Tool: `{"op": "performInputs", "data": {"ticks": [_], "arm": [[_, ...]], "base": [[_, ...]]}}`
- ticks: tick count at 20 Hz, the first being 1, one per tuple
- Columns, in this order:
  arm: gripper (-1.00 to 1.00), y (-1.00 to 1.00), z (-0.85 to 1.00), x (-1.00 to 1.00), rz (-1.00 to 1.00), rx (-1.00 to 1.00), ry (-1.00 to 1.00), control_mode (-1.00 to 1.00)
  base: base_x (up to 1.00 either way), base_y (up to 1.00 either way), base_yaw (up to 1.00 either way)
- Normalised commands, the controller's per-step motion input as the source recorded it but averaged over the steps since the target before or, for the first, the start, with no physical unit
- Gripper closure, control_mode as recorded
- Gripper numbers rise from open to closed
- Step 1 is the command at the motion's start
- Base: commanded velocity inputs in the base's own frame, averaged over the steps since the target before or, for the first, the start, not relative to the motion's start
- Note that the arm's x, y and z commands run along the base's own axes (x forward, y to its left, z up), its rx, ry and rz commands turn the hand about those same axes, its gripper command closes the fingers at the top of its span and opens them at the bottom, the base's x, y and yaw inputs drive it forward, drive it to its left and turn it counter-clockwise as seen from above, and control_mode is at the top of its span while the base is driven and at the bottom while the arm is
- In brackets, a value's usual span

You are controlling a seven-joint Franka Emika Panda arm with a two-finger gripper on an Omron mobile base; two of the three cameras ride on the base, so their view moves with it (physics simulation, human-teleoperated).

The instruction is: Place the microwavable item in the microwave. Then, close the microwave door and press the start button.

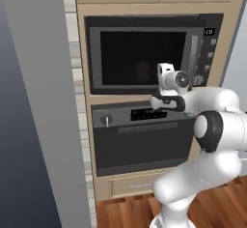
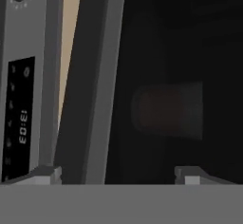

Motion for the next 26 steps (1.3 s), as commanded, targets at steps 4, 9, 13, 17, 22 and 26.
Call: {"op": "performInputs", "data": {"ticks": [4,9,13,17,22,26], "arm": [[-1.0,-0.17,0.13,0.48,0.03,0.0,0.0,-1.0],[-1.0,-0.14,0.09,0.54,0.03,0.0,0.0,-1.0],[-1.0,-0.06,0.01,0.49,0.03,0.0,0.02,-1.0],[-1.0,-0.01,0.0,0.31,0.05,0.01,0.04,-1.0],[-1.0,-0.13,0.04,-0.56,0.11,0.0,0.0,-1.0],[-1.0,-0.45,0.21,-1.0,0.09,0.0,-0.01,-1.0]], "base": [[0.0,0.0,0.0],[0.0,0.0,0.0],[0.0,0.0,0.0],[0.0,0.0,0.0],[0.0,0.0,0.0],[0.0,0.0,0.0]]}}
